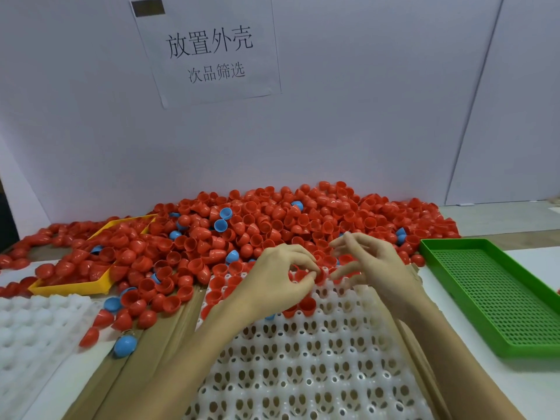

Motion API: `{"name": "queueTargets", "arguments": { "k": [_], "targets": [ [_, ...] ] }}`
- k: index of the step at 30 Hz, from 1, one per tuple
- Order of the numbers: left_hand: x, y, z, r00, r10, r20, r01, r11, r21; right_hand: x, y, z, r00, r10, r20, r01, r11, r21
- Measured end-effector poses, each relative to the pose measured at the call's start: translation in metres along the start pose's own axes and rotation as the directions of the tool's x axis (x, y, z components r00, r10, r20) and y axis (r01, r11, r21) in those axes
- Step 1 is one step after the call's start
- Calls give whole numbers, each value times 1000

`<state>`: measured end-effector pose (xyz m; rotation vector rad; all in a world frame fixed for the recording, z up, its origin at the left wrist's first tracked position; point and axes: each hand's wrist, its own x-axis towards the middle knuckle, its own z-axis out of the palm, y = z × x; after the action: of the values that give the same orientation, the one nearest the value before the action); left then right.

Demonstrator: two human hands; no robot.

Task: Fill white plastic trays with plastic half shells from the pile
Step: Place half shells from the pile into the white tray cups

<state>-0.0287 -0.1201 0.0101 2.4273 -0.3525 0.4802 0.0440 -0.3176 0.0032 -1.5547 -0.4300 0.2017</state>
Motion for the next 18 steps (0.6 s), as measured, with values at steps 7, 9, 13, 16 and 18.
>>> {"name": "queueTargets", "arguments": {
  "k": [7, 9, 13, 16, 18],
  "targets": [
    [-11, 0, 22, 941, 256, 223, -319, 890, 326, 4, 4, -4, 989, 7, -146, 3, 997, 73],
    [-12, 1, 26, 922, 269, 279, -362, 854, 373, 3, 4, -2, 990, 12, -139, -3, 998, 63],
    [-12, 4, 27, 922, 249, 295, -353, 853, 384, 3, 3, 0, 990, 12, -139, -7, 999, 37],
    [-13, 4, 16, 947, 200, 250, -273, 913, 303, 3, 5, 0, 990, 11, -137, -7, 1000, 31],
    [-13, 4, 8, 954, 158, 254, -228, 934, 275, 4, 6, 1, 991, 11, -135, -8, 1000, 25]
  ]
}}
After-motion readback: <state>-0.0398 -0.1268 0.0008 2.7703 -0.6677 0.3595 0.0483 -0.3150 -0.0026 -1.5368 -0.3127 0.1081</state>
